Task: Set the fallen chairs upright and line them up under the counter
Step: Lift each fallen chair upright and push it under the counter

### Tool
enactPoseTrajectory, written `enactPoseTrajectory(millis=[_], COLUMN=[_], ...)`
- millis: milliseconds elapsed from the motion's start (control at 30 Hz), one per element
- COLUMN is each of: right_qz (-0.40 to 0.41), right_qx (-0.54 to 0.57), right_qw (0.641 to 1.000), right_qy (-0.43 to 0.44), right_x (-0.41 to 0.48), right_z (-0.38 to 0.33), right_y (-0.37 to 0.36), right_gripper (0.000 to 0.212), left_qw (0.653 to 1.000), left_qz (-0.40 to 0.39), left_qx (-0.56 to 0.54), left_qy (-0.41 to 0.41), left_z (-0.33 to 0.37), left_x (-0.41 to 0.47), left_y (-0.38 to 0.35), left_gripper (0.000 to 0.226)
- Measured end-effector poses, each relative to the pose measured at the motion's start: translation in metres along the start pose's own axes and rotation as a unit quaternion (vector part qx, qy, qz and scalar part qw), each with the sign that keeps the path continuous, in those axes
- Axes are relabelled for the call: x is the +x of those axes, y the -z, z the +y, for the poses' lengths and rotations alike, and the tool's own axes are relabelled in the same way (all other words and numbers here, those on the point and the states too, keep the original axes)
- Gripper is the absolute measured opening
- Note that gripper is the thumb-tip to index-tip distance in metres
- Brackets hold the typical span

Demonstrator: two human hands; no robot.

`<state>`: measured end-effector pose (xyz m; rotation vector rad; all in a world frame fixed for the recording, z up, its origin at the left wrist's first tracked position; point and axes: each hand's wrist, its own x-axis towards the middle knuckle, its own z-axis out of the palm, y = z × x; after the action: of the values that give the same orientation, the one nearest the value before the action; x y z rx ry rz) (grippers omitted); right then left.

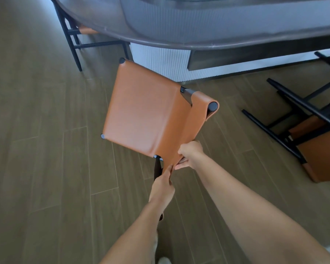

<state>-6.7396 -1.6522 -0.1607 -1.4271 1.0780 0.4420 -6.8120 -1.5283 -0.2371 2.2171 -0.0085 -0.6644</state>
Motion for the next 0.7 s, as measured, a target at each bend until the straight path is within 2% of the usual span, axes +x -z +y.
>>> enactPoseTrajectory(millis=[167, 500, 700], right_qz=[0.0, 0.055, 0.035], right_qx=[-0.004, -0.071, -0.073], right_qw=[1.0, 0.992, 0.992], right_qy=[0.03, 0.087, 0.101], right_x=[0.009, 0.035, 0.053], right_z=[-0.038, -0.101, -0.123], right_y=[0.019, 0.061, 0.078], right_gripper=[0.033, 0.015, 0.02], left_qw=[0.998, 0.978, 0.974], left_qz=[-0.032, -0.078, -0.059], left_qx=[0.049, 0.169, 0.198], left_qy=[-0.027, -0.092, -0.096], left_z=[0.04, 0.113, 0.136], left_x=[0.025, 0.076, 0.09], left_y=[0.017, 0.027, 0.025], left_gripper=[0.063, 0.056, 0.051])
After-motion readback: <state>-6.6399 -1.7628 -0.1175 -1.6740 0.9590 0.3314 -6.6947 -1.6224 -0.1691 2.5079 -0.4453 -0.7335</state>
